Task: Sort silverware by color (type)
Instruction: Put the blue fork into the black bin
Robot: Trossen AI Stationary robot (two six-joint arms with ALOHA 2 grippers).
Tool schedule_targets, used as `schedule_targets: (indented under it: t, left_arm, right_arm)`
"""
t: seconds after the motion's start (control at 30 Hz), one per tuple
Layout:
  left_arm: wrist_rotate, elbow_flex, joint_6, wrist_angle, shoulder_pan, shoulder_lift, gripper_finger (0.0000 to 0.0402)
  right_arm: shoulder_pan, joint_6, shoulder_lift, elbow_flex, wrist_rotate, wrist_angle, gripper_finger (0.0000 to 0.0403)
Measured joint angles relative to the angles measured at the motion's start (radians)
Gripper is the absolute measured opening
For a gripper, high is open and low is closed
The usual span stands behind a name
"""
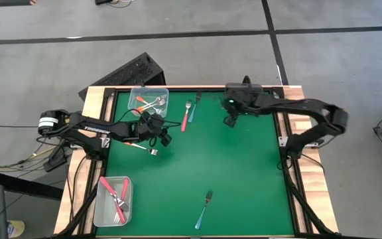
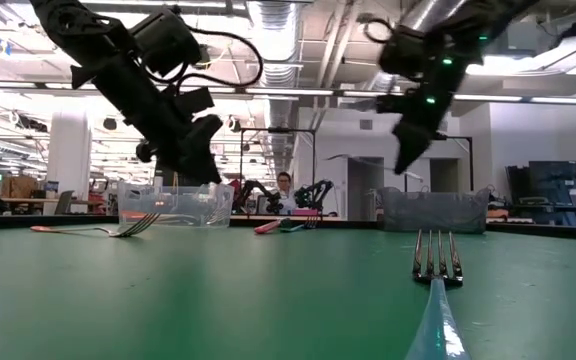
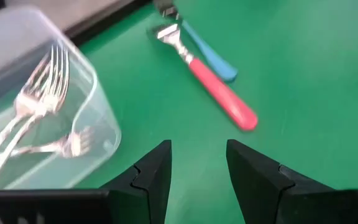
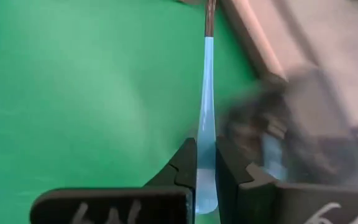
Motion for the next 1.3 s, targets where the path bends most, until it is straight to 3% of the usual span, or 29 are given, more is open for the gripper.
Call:
schedule_targets:
  t: [0.23, 0.4, 0.53, 0.77, 0.97, 1.1, 1.23, 1.3]
  left_arm:
    - [0.001, 0.0, 0.095, 0.179, 0.001, 0.0, 0.0141]
    - [0.038, 0.0, 0.115, 0.235, 0.0, 0.0, 0.0141]
    - [0.052, 0.0, 0.112, 0.203, -0.004, 0.0, 0.0141]
    - [0.043, 0.0, 0.072, 0.12, -0.032, 0.0, 0.0141]
    - [-0.045, 0.0, 0.036, 0.049, -0.083, 0.0, 0.0141]
    - [-0.1, 0.0, 0.02, 0.038, -0.103, 0.0, 0.0141]
    - [-0.13, 0.0, 0.018, 0.038, -0.102, 0.0, 0.0141]
    - [-0.136, 0.0, 0.019, 0.048, -0.096, 0.0, 0.0141]
  right_arm:
    - [-0.072, -0.149, -0.163, -0.163, 0.224, 0.082, 0.0038]
    - [-0.155, -0.292, -0.19, -0.217, 0.234, 0.099, 0.004]
    - [-0.214, -0.302, -0.19, -0.243, 0.227, 0.113, 0.0048]
    - [-0.264, -0.305, -0.185, -0.245, 0.188, 0.165, 0.0131]
    - [-0.259, -0.254, -0.185, -0.234, 0.185, 0.228, 0.0207]
    - [-0.259, -0.129, -0.185, -0.218, 0.085, 0.267, 0.0223]
    - [-0.256, 0.082, -0.176, -0.215, -0.186, 0.364, 0.022]
    - [-0.233, 0.157, -0.149, -0.214, -0.274, 0.419, 0.0214]
